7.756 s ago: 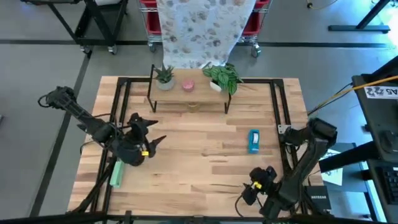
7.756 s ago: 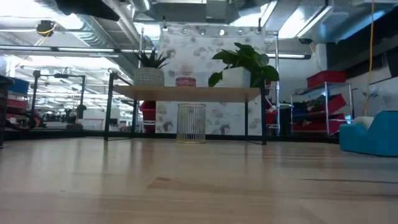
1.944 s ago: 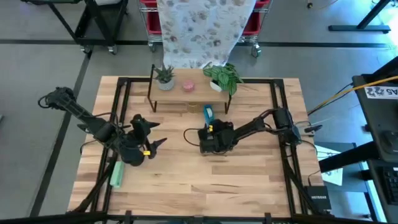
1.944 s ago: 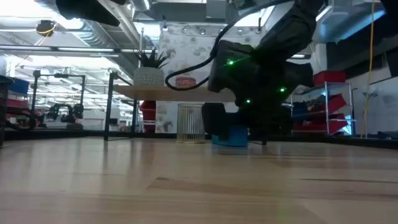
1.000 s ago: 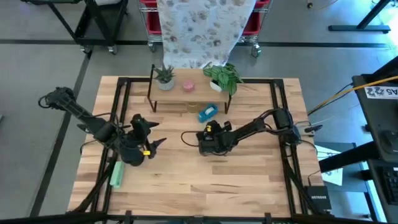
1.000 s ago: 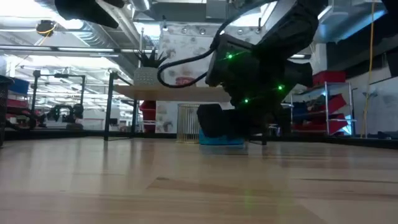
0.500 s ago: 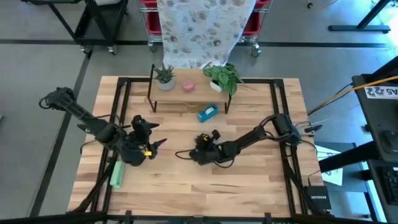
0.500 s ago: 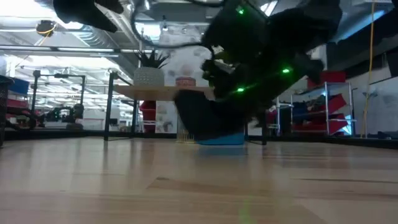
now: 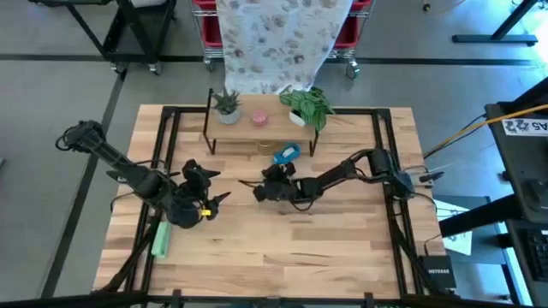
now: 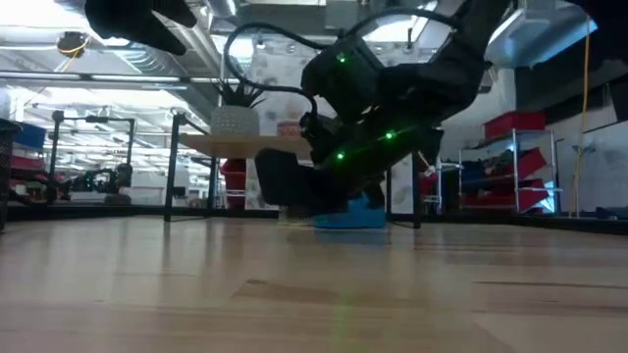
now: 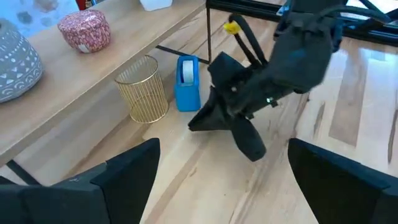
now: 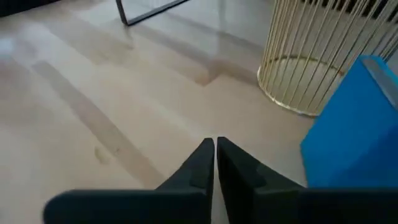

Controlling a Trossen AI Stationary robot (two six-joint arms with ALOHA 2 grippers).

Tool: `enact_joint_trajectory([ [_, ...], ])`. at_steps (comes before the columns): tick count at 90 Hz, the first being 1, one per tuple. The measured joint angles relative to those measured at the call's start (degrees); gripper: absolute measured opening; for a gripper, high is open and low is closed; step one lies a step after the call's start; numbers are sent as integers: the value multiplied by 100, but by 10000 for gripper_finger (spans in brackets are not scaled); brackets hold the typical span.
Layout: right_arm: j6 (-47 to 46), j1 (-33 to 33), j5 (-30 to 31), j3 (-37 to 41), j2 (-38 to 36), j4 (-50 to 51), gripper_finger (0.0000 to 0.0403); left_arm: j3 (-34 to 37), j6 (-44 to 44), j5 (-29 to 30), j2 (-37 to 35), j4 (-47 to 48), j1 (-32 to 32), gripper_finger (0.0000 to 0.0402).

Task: Stock shelves
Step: Move the blue tape dispenser under the desk shelf

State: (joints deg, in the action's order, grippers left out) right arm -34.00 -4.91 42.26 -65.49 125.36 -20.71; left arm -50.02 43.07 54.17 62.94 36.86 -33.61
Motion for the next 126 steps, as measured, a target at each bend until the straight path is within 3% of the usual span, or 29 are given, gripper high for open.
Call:
enact_joint_trajectory([
  [25,-82,-42,611,0,0,565,1,0,0,1,2,-3,0,336],
  [53,-1334,-130,1122,-10,-85,2273,0,0,26,0,2,-2,0,336],
  [73,337,-280,358,-2,-146,1463,0,0,42,2,2,-1,0,336],
  [94,332,-104,642,-6,-157,1740,0,0,42,-41,2,5,0,336],
  [110,-474,-72,1069,-25,-179,2492,0,0,43,-66,2,15,-2,336],
  [126,-1684,-68,1669,-10,-389,4290,0,0,42,-87,2,19,-4,336],
])
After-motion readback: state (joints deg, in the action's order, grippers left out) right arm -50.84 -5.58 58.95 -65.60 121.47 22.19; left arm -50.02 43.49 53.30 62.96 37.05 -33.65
